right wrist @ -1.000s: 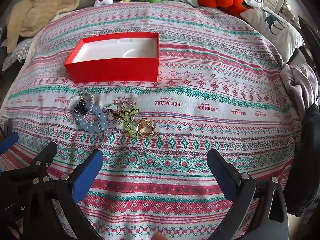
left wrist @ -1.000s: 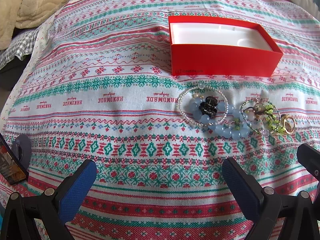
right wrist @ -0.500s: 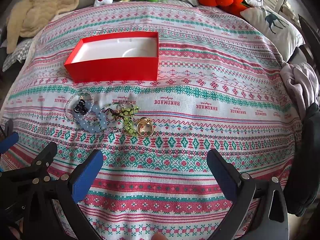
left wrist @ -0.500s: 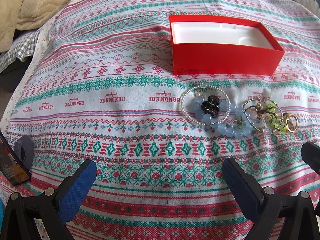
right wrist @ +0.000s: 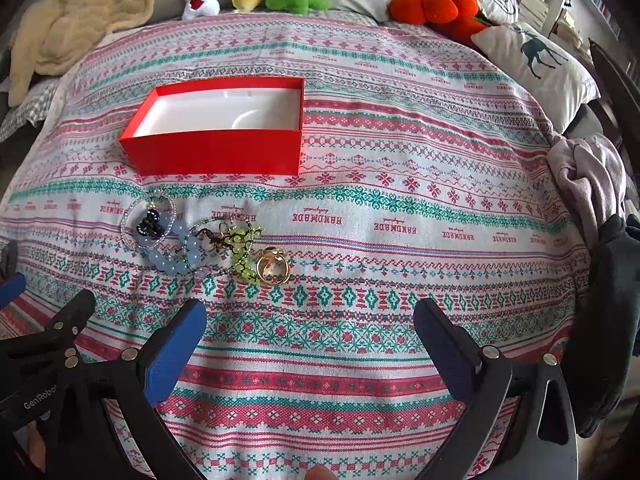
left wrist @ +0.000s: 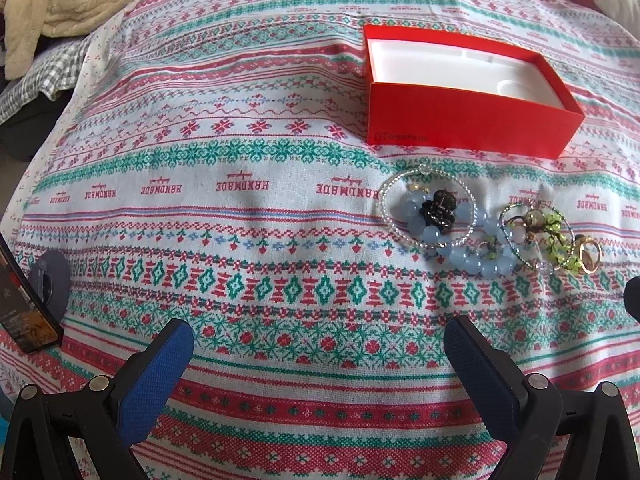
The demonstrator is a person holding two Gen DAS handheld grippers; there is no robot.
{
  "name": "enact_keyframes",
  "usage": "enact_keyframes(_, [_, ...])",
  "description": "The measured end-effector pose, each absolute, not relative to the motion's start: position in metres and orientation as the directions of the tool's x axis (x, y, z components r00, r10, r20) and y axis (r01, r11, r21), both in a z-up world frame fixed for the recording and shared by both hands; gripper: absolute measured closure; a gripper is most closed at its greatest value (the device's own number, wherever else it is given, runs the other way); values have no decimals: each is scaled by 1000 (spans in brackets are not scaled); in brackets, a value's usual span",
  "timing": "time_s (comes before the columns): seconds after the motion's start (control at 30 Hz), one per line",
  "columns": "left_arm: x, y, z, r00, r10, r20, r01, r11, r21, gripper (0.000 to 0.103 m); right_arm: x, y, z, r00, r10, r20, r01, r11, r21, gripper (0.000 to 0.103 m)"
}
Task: Organize jewelry
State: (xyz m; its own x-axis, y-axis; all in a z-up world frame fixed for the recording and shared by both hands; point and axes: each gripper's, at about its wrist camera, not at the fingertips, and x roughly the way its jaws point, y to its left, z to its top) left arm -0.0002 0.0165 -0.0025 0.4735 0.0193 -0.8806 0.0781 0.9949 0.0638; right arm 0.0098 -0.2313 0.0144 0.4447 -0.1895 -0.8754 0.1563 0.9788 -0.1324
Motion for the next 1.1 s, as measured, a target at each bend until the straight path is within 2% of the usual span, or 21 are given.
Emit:
enact_keyframes(0.33, [15, 14, 17, 481, 20, -877, 181, 976, 121, 0, 28, -245, 25, 406, -142, -903, 120, 988, -102, 0])
enact_keyframes(0.6, [54, 28, 23, 378, -128, -917, 245, 969, -34, 1, 58, -253, 36, 325, -4, -946, 77, 997, 22, 0])
enact_keyframes(0.8, [78, 33, -1, 297, -237, -925, 237, 957, -169, 24, 78, -256, 22, 302, 95, -948, 33, 993, 110, 0])
enact_keyframes(0.87, [85, 32, -9, 269, -263, -927, 235, 951, -201, 32, 84, -260, 12, 294, 153, -943, 40, 984, 172, 4])
enact_keyframes(0.93, [92, 28, -15, 251, -279, -927, 238, 946, -220, 49, 92, -268, -1, 266, 217, -939, 79, 966, 245, 24])
enact_keyframes(1.0, [100, 23, -19, 252, -278, -927, 242, 946, -217, 54, 100, -271, -12, 229, 255, -940, 104, 953, 284, 38])
enact_keyframes(1.1, [110, 17, -27, 234, -279, -932, 237, 945, -223, 65, 111, -272, -19, 222, 241, -945, 122, 955, 272, 52])
